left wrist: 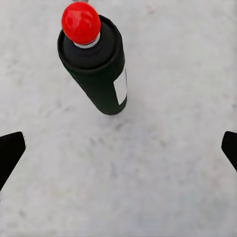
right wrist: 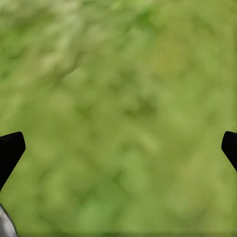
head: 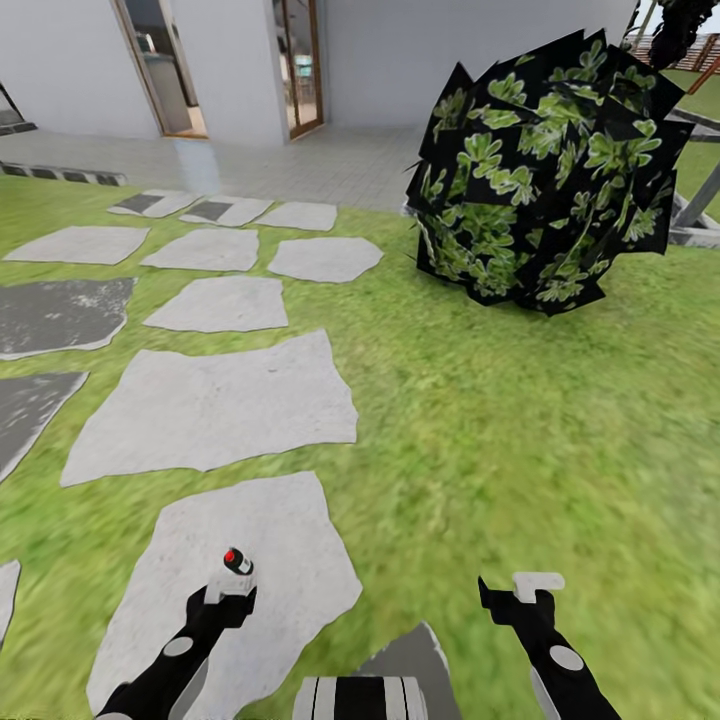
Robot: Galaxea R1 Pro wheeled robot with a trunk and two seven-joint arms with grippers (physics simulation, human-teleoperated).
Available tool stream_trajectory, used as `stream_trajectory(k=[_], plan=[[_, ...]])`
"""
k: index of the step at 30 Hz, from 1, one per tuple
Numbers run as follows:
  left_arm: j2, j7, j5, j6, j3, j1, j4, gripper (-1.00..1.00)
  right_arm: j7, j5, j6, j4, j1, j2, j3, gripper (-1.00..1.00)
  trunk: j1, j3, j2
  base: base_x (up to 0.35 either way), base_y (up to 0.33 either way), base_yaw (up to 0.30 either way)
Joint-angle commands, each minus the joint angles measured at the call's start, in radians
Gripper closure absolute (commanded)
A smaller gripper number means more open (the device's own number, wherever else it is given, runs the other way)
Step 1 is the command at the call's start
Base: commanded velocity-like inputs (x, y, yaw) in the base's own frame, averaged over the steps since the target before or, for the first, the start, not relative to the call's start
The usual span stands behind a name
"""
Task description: In the garden, pick up the pesticide atomizer on the floor and spray pesticide onto both trees until each tree trunk is fully covered.
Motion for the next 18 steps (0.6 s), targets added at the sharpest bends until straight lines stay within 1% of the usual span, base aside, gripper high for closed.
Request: stream_trajectory(k=[1,2,3,4,5,10,18], plan=[[0.0,0.001,0.0,-0.006,0.0,0.001,0.001,-1.0,-0.003,0.001,0.002,-0.001,0.0,0.0,0.001,-1.0,0.0,-0.001,0.0,0.0,0.0,0.085],[0.001,0.001,0.001,-0.013,0.001,0.001,0.001,-1.0,-0.003,0.002,0.002,-0.001,0.0,0.0,0.001,-1.0,0.0,-0.002,0.0,0.0,0.0,0.112],[0.001,0.001,0.003,-0.04,0.002,0.001,0.002,-1.0,-0.004,0.002,0.003,0.0,0.0,0.0,0.001,-1.0,0.0,-0.003,0.0,0.0,0.0,0.135],[0.002,0.001,0.006,-0.082,0.003,0.002,0.002,-1.0,-0.004,0.002,0.003,0.001,0.0,0.0,0.001,-1.0,0.0,-0.005,0.0,0.0,0.0,0.151],[0.002,0.001,0.007,-0.092,0.003,0.002,0.002,-1.0,-0.005,0.002,0.003,0.001,0.0,0.0,0.001,-1.0,0.0,-0.006,0.0,0.0,0.0,0.154],[0.003,0.001,0.01,-0.108,0.005,0.004,0.002,-1.0,-0.005,0.002,0.002,0.001,0.0,0.0,0.001,-1.0,0.0,-0.012,0.0,0.0,0.0,0.156],[0.003,0.001,0.01,-0.111,0.007,0.004,0.002,-1.0,-0.005,0.002,0.002,0.001,0.0,0.0,0.001,-1.0,0.0,-0.022,0.0,0.008,0.0,0.157]])
